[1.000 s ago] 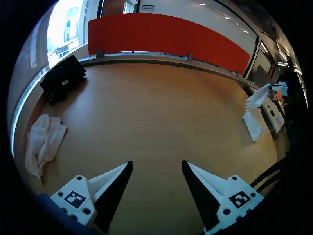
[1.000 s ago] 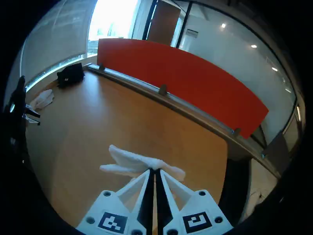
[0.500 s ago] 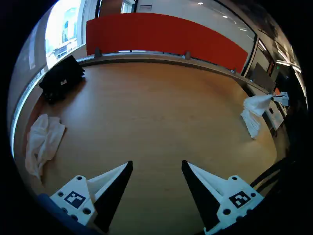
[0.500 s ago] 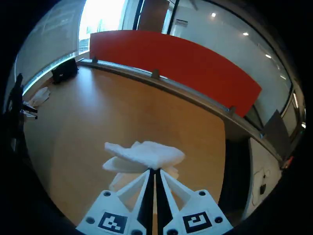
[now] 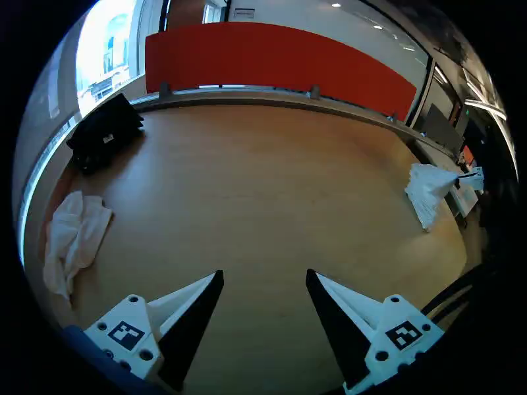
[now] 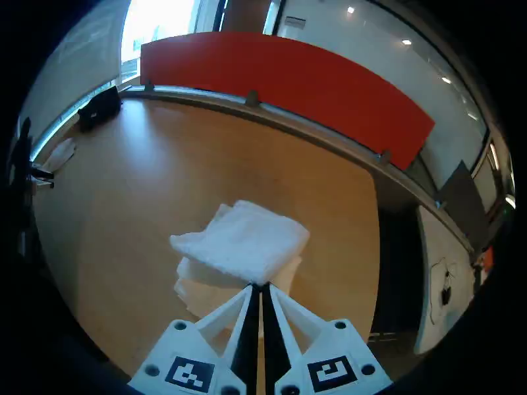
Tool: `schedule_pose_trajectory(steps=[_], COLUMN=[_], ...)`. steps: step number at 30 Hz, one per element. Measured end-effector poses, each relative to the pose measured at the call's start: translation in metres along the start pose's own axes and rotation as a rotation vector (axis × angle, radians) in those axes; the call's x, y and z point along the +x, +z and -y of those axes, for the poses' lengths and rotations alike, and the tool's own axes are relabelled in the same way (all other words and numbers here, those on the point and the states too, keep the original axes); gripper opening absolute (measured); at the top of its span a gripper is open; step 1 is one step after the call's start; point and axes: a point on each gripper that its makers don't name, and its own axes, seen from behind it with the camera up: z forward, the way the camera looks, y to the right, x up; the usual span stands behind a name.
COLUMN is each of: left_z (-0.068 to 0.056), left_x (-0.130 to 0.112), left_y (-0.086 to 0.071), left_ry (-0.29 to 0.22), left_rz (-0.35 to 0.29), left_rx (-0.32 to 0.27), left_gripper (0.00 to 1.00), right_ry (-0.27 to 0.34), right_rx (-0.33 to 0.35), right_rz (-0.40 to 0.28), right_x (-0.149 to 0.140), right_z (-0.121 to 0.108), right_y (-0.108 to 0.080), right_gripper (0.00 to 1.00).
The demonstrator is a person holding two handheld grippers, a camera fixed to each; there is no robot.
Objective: Fold towel
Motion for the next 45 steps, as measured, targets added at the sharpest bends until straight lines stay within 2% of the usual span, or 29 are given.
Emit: schedule_pose_trajectory(steps=[14, 23, 32, 39, 45], left_z=[0.004, 0.005, 0.005, 0.006, 0.007], left_x=[-0.004, -0.005, -0.005, -0.006, -0.007], left_y=[-0.003, -0.002, -0.003, -0.004, -0.004], left_ry=[0.002, 0.004, 0.006, 0.007, 0.008], left_rz=[0.005, 0.008, 0.009, 0.011, 0.013], left_rx=[0.012, 0.017, 0.02, 0.025, 0.027], left_gripper=[0.93, 0.93, 0.93, 0.93, 0.93], right_ry=[0.056, 0.067, 0.105, 0.143, 0.148], right_rx=[-0.016, -0.019, -0.025, -0.037, -0.049], right_rz=[0.092, 0.142, 0.19, 0.216, 0.222], right_x=[-0.046, -0.068, -0.088, -0.098, -0.099], right_z=[-0.01, -0.009, -0.008, -0.006, -0.005], right_y=[0.018, 0.033, 0.05, 0.061, 0.064], right_gripper=[0.02, 0.02, 0.02, 0.03, 0.04])
